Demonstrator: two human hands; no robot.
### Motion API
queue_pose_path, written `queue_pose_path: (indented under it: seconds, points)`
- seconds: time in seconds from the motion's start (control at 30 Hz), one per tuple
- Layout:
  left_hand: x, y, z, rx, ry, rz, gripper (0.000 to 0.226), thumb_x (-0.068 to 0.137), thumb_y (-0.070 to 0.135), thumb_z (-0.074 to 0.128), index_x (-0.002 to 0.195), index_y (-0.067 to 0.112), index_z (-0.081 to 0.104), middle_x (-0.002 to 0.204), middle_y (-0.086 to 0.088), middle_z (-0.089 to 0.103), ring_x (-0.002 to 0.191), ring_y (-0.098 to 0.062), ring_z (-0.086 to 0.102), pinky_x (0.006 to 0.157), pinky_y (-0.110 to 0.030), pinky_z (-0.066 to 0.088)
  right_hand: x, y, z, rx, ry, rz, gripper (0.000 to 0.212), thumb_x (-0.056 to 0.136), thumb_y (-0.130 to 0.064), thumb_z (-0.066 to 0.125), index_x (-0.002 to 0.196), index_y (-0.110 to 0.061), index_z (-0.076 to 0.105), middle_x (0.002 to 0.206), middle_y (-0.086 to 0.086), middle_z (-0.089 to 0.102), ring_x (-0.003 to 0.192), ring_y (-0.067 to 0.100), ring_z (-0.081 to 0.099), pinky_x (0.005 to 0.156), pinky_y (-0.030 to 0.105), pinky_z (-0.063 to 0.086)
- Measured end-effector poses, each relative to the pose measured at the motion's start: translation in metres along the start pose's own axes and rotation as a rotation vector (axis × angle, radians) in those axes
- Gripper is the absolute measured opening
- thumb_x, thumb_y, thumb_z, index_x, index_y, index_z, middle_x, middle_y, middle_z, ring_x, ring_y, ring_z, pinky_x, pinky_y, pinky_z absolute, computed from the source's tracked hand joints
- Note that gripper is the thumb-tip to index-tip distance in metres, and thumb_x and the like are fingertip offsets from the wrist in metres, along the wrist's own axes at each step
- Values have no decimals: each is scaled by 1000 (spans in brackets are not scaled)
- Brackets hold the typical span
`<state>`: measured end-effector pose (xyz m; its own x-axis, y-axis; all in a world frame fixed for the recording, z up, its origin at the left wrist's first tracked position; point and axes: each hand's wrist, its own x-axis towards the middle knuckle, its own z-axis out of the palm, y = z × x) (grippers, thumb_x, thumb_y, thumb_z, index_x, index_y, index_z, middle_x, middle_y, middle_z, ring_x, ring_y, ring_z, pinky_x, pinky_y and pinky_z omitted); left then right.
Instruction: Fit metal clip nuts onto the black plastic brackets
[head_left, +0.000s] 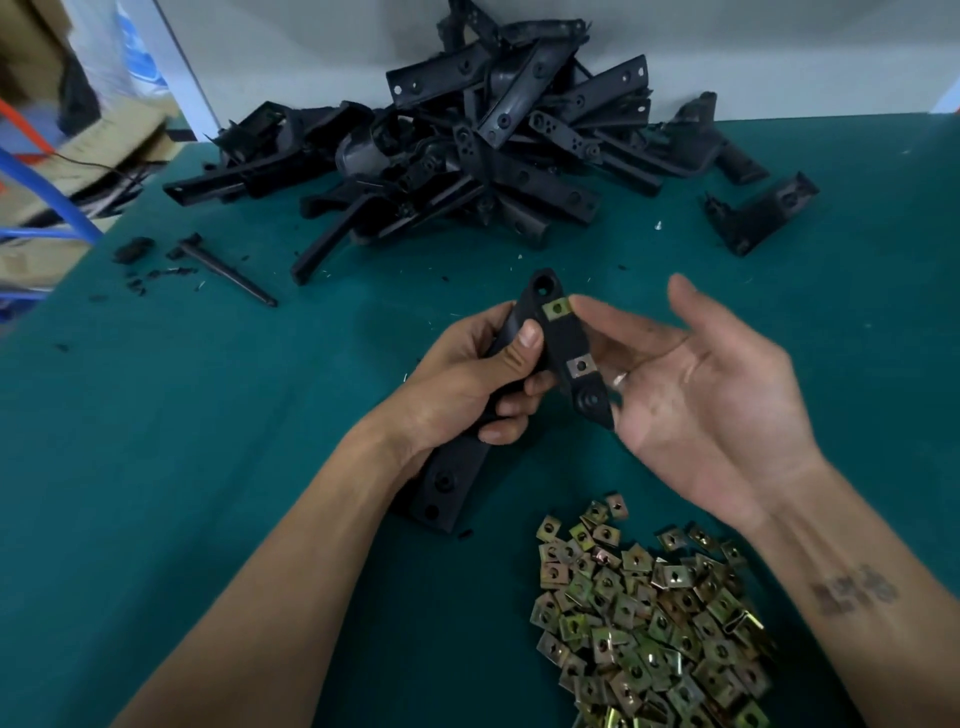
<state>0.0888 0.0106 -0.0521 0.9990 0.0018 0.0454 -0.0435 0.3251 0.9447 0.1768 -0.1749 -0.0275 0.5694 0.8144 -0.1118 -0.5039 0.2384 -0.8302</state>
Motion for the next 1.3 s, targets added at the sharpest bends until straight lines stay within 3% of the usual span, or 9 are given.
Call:
queue_pose_path:
  seconds: [0.13,0.23,0.3,0.43,0.6,0.77,0.93,1.1,1.3]
  points:
    - [8,2,20,-90,371,204,27,106,30,45,110,4,52,72,-1,58,58,-15,56,48,-24,47,1,5,3,-85,10,-67,50,102,-39,47,131,-3,65,135,20,63,129,38,57,111,49,41]
    - [18,13,43,-191,701,322,34,108,35,39,107,6,56,79,0,69,87,-20,74,76,-36,57,1,14,29,-656,99,-190,12,96,-24,66,98,-16,75,98,6,77,91,20,69,87,53,52]
    - [23,21,56,-138,759,299,43,109,39,33,112,4,58,89,0,74,98,-20,73,82,-40,55,-5,18,41,-909,108,-280,14,93,-29,66,87,-17,69,78,7,71,73,22,67,70,54,53]
    - [31,17,112,-43,494,114,45,109,40,34,121,8,64,103,-5,76,79,-16,72,55,-27,53,-33,-9,28,-762,431,-485,17,94,-23,59,90,-11,70,78,8,70,74,32,68,66,57,55]
    - [49,-35,235,207,183,84,27,107,12,39,111,13,66,102,-7,73,94,-24,70,78,-35,56,-124,-34,-38,-461,764,-517,25,100,-6,49,114,-13,69,107,13,74,102,23,69,99,52,53]
    - [57,-91,391,413,-146,-29,22,102,7,45,101,8,67,96,-17,73,84,-33,71,76,-44,59,-290,-46,-130,-114,915,-546,32,96,8,46,119,-4,66,97,11,71,81,17,67,68,22,54]
    - [16,-172,544,830,-643,-98,38,99,21,47,133,3,49,119,-19,65,111,-34,63,89,-39,52,-447,-21,-189,20,1341,-563,36,97,10,43,116,-6,68,105,18,70,93,28,67,77,31,55]
    - [-20,-246,586,798,-780,-405,37,106,16,36,139,9,52,143,-12,53,129,-28,52,91,-28,41,-492,28,-244,165,1696,-354,34,105,2,39,132,19,48,83,12,58,122,55,53,82,40,48]
    - [-37,-294,575,767,-804,-544,52,109,35,28,158,18,27,164,-9,26,149,-27,28,119,-36,26,-498,68,-268,469,1926,-232,29,105,-17,51,107,9,63,92,20,63,111,44,63,83,41,46]
